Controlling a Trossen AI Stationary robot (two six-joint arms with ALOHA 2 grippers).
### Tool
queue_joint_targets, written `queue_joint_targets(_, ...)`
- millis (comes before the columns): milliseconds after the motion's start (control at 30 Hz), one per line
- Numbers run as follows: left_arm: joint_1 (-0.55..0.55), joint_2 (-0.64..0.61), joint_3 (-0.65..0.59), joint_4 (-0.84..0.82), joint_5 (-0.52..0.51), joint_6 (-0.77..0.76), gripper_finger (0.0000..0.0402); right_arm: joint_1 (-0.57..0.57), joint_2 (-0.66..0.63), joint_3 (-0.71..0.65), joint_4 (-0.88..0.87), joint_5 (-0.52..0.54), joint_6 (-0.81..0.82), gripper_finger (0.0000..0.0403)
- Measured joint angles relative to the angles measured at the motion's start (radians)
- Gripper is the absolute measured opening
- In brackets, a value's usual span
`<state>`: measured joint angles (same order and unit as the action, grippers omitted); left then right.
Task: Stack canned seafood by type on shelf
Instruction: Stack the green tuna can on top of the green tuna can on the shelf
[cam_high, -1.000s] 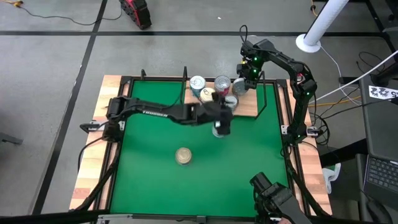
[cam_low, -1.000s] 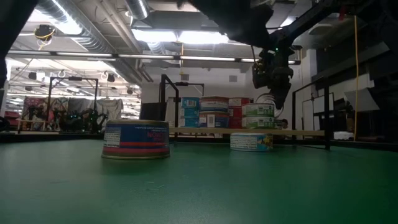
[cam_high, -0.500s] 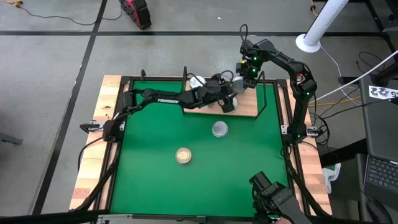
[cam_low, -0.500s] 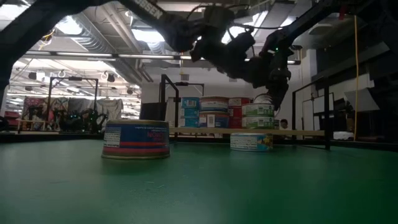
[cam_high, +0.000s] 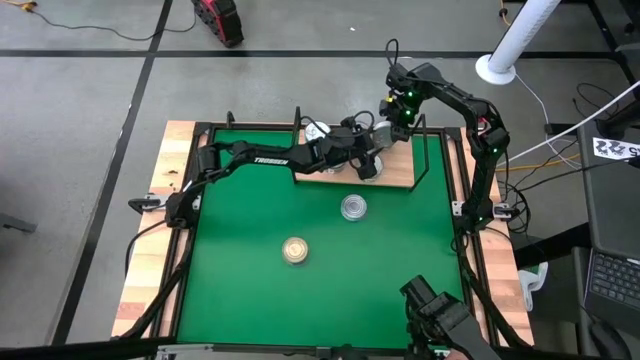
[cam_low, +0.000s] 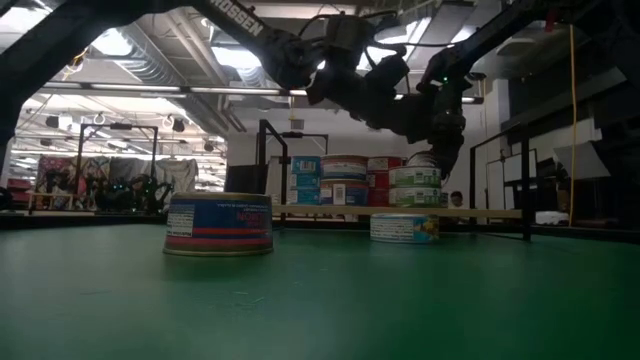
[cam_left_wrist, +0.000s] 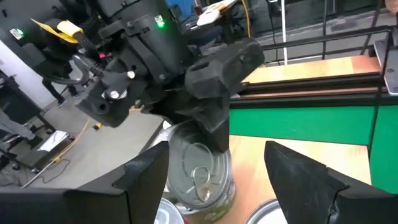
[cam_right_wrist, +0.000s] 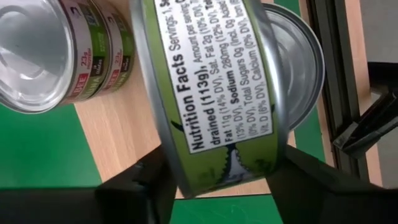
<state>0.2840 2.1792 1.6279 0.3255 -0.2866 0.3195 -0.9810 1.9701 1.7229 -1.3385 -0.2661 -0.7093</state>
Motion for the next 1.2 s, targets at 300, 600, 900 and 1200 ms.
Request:
queue_joint_targets(300, 0.000, 0.000, 0.000, -0.005, 0.000, -0.004, 0.0260, 0.000, 0.000, 0.000, -0.001, 0.000, -0.002, 0.0247)
queue_joint_targets(600, 0.000, 0.000, 0.000, -0.021, 0.000, -0.006, 0.0260, 0.000, 0.000, 0.000, -0.012, -0.005, -0.002, 0.0248)
queue_joint_targets(900, 0.000, 0.000, 0.000, -0.057, 0.000, -0.024, 0.0260, 0.000, 0.000, 0.000, -0.040, -0.004, -0.002, 0.0248)
queue_joint_targets(1200, -0.001, 0.000, 0.000, -0.056, 0.000, -0.025, 0.0260, 0.000, 0.000, 0.000, -0.077, -0.001, -0.002, 0.0248)
